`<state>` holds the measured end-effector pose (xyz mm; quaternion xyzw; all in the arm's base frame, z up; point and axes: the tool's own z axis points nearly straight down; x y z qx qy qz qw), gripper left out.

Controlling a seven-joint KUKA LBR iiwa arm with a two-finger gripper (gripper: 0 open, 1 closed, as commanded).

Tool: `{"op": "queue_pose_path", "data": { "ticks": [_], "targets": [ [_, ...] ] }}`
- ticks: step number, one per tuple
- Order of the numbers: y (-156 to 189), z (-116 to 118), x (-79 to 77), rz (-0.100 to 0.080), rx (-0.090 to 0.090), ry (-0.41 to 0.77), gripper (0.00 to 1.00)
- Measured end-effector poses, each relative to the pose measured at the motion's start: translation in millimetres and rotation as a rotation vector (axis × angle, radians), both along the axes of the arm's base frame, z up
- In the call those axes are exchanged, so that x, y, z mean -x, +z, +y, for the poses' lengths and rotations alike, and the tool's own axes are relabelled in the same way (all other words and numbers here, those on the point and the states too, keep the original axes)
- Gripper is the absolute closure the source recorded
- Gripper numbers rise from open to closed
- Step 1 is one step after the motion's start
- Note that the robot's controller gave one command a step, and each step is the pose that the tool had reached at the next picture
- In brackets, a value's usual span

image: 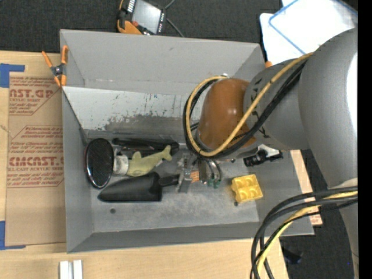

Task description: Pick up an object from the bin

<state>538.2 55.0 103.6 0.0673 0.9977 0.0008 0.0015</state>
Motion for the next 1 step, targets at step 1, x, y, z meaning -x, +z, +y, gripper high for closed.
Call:
{"op": "queue_pose_path", "data": {
  "ticks": [1],
  "targets": [
    [34.7,0.1,3.1,0.012,0.001,0.0,1.0]
  ]
}}
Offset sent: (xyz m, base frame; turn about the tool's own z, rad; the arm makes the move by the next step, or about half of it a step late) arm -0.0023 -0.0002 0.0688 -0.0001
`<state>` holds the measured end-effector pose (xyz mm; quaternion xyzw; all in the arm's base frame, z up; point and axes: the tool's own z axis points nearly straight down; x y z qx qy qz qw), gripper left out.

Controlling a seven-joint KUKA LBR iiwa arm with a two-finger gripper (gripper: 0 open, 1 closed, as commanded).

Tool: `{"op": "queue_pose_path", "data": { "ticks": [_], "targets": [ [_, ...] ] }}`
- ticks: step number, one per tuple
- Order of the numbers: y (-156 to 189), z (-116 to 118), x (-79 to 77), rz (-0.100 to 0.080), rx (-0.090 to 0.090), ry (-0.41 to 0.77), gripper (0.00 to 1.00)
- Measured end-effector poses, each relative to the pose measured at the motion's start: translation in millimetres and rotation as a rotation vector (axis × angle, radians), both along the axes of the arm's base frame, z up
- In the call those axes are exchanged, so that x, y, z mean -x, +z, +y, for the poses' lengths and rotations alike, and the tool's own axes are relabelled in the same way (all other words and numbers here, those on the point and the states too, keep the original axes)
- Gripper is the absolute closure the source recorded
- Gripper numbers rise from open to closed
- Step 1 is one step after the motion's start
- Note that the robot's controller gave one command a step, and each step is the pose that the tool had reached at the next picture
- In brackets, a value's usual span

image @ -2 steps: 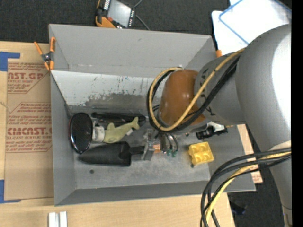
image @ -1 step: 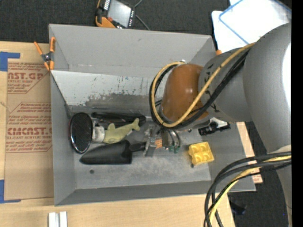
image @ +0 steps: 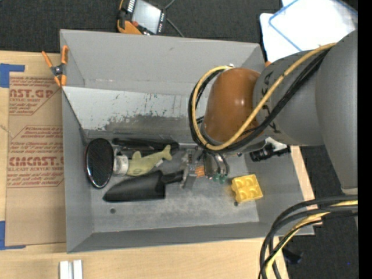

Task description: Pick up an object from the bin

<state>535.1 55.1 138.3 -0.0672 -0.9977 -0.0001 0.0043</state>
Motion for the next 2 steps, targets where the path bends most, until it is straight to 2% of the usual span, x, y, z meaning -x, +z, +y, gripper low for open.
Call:
{"op": "queue_pose_path", "data": {
  "ticks": [2],
  "targets": [
    [40,1,-1.9,-0.007,-0.002,0.001,1.0]
  ]
}}
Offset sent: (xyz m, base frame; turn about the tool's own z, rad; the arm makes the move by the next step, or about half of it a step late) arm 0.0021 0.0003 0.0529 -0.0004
